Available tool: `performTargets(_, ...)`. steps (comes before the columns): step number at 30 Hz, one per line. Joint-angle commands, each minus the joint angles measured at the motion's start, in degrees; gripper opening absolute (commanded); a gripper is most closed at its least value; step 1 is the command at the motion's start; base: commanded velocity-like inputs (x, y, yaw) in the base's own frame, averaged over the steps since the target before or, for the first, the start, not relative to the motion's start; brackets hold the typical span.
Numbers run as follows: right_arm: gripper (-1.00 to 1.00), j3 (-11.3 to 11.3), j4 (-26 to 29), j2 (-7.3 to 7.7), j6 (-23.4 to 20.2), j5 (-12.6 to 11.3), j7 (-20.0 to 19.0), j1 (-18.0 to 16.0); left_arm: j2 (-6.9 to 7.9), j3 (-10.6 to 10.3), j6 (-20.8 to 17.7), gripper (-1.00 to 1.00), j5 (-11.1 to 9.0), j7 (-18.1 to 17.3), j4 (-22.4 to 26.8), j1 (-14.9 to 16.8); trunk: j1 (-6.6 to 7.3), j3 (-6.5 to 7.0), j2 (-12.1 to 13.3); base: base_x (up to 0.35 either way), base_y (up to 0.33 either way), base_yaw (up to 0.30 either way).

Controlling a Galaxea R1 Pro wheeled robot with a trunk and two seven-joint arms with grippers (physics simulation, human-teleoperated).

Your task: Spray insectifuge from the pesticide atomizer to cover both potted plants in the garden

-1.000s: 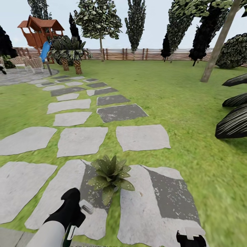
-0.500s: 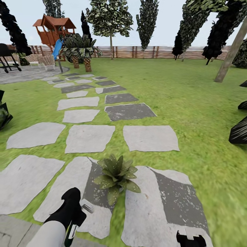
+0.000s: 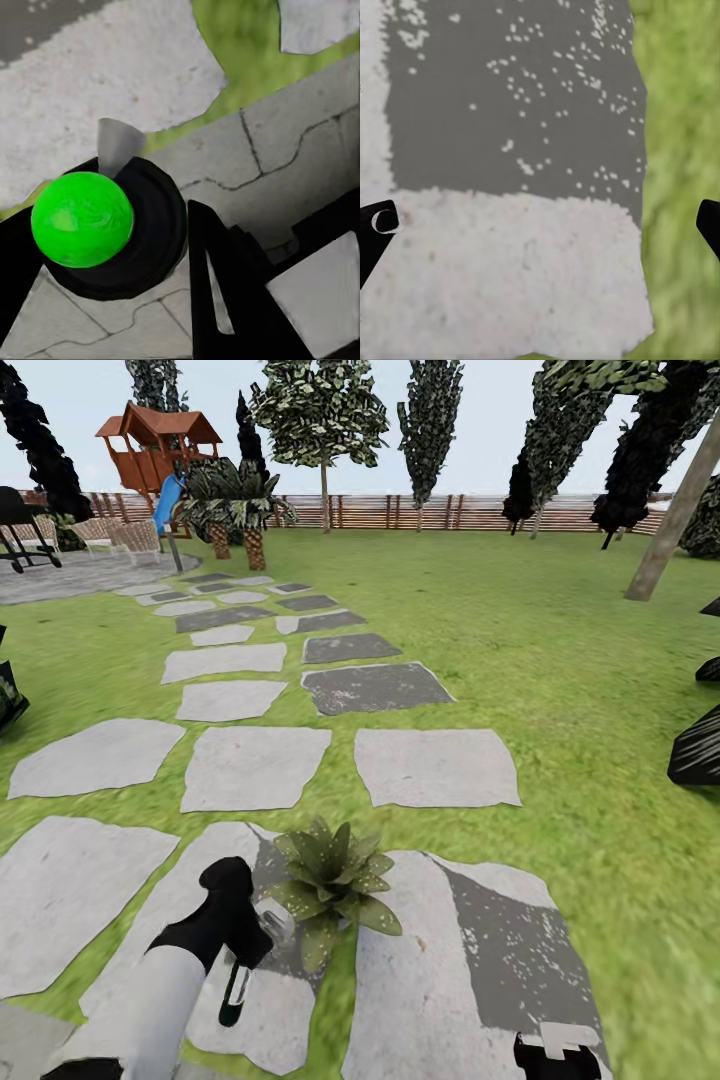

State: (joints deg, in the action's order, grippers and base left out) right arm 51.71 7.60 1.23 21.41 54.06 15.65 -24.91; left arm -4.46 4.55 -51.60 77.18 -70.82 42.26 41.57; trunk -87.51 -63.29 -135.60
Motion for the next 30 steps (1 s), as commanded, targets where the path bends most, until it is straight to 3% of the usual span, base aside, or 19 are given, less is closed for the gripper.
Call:
performTargets(1,1.00,0.44,-0.12,0.01,0.21,0.60,0.26,-0.05,0.58,-1.26,-0.39,-1.00,2.66,-6.28,-0.07,2.68,0.01,-0.05,-0.02,0.000,0.000,0.000)
performTargets(3,1.00,0.47,-0.12,0.01,0.21,0.60,0.26,-0.05,0.93,-3.83,-0.39,-1.00,6.97,-13.69,-0.18,5.52,0.01,-0.05,-0.02,0.000,0.000,0.000)
performTargets(4,1.00,0.48,-0.12,0.02,0.21,0.60,0.26,-0.05,0.98,-5.67,-0.41,-1.00,10.77,-18.42,-0.21,7.43,0.01,-0.05,-0.02,0.000,0.000,0.000)
performTargets(5,1.00,0.47,-0.12,0.06,0.21,0.62,0.21,-0.05,0.74,-7.03,-0.41,-1.00,15.47,-19.18,-0.22,9.31,0.01,-0.05,-0.02,0.000,0.000,0.000)
performTargets(6,1.00,0.45,-0.12,0.08,0.21,0.66,0.19,-0.05,0.53,-7.49,-0.38,-1.00,18.52,-19.18,-0.07,10.33,0.01,-0.05,-0.02,0.000,0.000,0.000)
performTargets(7,1.00,0.43,-0.12,0.10,0.23,0.67,0.18,-0.05,0.35,-7.70,-0.33,-1.00,20.90,-19.18,0.06,11.45,0.01,-0.05,-0.02,0.000,0.000,0.000)
performTargets(9,1.00,0.45,-0.12,0.15,0.22,0.69,0.17,-0.05,0.19,-7.83,-0.23,-1.00,22.97,-19.18,-0.07,13.26,0.01,-0.05,-0.02,0.000,0.000,0.000)
performTargets(13,1.00,0.44,-0.11,0.18,0.22,0.69,0.17,-0.05,-0.09,-7.92,-0.17,-1.00,23.93,-19.18,-0.48,16.56,0.01,-0.05,-0.02,0.000,0.000,0.000)
performTargets(19,1.00,0.48,-0.12,0.18,0.18,0.67,0.20,-0.05,-0.14,-8.12,-0.08,-1.00,23.98,-19.18,-0.65,16.04,0.01,-0.05,-0.02,0.005,0.000,0.000)
performTargets(25,1.00,0.49,-0.12,0.18,0.14,0.61,0.26,-0.05,-0.31,-8.45,-0.54,-1.00,23.82,-19.18,-1.70,15.91,0.01,-0.05,-0.02,0.264,-0.007,0.000)
performTargets(30,1.00,0.49,-0.12,0.18,0.13,0.60,0.26,-0.05,-1.00,-8.57,-0.53,-1.00,23.97,-19.18,-1.79,15.89,0.01,-0.05,-0.02,0.117,-0.248,0.000)
